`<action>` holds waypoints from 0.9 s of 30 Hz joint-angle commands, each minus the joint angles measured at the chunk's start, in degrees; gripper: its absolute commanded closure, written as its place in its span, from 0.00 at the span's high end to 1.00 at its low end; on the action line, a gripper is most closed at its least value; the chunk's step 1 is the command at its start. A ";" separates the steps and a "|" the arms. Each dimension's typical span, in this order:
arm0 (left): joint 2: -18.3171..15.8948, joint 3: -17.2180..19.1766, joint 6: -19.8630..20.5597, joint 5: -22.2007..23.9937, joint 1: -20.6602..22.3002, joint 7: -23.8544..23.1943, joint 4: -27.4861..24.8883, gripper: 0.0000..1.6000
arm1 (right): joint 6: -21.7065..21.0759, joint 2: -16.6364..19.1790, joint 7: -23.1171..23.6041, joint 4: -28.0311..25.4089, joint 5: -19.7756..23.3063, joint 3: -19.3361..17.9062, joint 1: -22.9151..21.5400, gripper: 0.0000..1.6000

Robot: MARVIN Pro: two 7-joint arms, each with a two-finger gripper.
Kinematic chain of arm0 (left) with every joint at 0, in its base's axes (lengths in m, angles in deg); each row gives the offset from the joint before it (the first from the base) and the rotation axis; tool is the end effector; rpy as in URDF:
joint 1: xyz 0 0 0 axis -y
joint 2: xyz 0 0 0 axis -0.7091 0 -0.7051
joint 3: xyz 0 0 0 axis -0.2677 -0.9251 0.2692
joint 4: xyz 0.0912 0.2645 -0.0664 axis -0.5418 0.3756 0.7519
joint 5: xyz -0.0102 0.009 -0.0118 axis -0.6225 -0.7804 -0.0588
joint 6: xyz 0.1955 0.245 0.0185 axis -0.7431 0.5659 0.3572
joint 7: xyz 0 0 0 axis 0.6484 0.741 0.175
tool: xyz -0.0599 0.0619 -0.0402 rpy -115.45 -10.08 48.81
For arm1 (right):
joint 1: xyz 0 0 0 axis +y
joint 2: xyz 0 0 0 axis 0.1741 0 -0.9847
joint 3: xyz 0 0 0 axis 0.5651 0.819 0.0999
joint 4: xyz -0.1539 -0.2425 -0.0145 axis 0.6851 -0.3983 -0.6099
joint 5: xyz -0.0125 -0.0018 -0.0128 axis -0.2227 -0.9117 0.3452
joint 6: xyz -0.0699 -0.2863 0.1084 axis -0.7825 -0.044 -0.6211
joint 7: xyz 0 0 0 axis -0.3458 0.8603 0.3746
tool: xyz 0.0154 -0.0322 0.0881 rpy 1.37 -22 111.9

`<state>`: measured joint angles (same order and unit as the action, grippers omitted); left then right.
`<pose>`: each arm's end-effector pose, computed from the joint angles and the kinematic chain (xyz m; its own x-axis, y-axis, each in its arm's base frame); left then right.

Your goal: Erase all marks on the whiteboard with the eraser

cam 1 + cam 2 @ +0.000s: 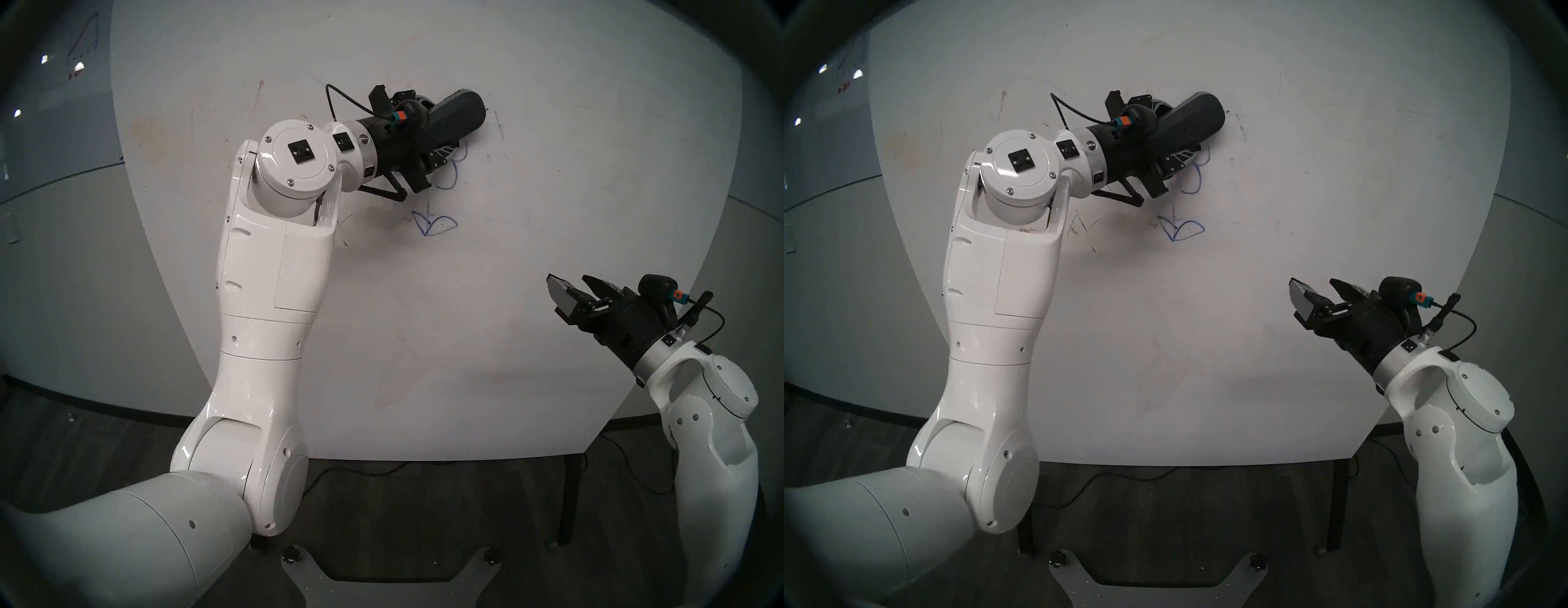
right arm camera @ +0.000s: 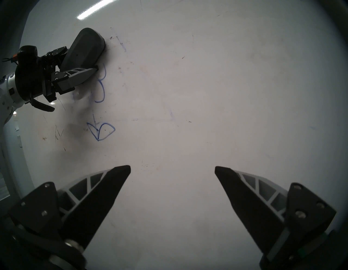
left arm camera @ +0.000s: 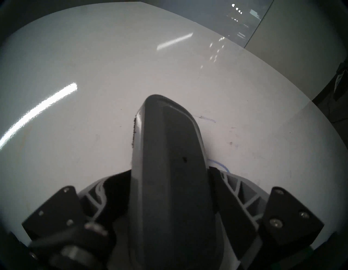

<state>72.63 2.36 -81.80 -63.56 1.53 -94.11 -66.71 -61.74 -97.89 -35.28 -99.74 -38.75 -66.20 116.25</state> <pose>0.4849 -0.1269 0.0738 -0.7075 -0.5007 0.4987 -0.2553 -0.4770 -0.8410 0.3154 -0.0918 -0.0957 -0.0458 -0.1203 0.9917 0.2991 -0.9488 -0.1013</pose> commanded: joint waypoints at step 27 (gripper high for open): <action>-0.81 4.61 4.37 -0.64 3.88 -0.24 3.07 1.00 | 0.09 0.11 0.09 -0.99 0.00 0.00 -0.24 1.00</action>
<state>72.72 2.33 -82.02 -64.64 4.22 -94.30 -65.13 -61.74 -97.89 -35.29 -99.74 -38.76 -66.20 116.25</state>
